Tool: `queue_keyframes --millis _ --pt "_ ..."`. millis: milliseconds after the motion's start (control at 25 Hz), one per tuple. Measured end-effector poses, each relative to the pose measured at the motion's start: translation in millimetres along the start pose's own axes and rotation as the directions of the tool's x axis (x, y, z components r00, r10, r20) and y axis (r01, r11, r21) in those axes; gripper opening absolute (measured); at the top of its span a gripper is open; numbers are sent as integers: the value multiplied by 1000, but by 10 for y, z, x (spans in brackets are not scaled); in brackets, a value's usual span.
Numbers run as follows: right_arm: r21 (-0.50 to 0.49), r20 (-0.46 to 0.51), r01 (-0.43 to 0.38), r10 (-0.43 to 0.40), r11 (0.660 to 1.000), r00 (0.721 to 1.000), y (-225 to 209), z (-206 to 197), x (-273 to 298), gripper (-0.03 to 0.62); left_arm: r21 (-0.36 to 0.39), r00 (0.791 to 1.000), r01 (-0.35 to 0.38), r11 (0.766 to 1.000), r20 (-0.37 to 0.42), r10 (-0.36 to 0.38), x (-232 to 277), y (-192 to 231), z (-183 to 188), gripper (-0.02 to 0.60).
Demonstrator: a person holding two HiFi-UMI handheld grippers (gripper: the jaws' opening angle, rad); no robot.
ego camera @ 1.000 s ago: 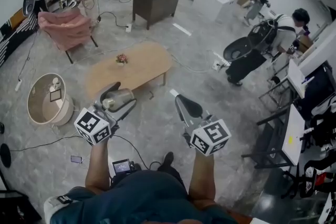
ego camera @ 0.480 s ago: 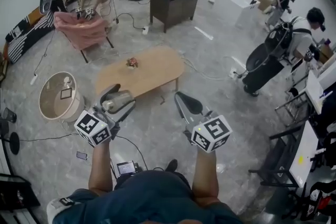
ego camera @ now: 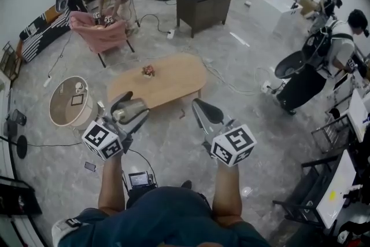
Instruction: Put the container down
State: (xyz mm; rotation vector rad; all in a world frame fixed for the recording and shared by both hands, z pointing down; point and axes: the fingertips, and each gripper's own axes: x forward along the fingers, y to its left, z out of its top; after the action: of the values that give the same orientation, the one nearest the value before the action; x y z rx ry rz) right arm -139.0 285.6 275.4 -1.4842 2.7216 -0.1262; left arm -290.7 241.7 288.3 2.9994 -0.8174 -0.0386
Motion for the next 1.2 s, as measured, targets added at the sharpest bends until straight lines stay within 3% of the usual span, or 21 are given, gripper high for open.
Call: queue_keyframes --millis 440,720,1200 --pt "33 4 34 -34 999 999 -592 -46 -119 11 -8 999 36 999 -14 -36 668 -32 -45 325" --pt "7 -8 164 -164 986 986 -1140 68 -84 11 -48 987 161 986 25 -160 1372 190 -24 325" --pt "-29 -38 305 -306 952 951 -1573 179 828 11 -71 945 323 944 76 -318 2090 1223 44 325"
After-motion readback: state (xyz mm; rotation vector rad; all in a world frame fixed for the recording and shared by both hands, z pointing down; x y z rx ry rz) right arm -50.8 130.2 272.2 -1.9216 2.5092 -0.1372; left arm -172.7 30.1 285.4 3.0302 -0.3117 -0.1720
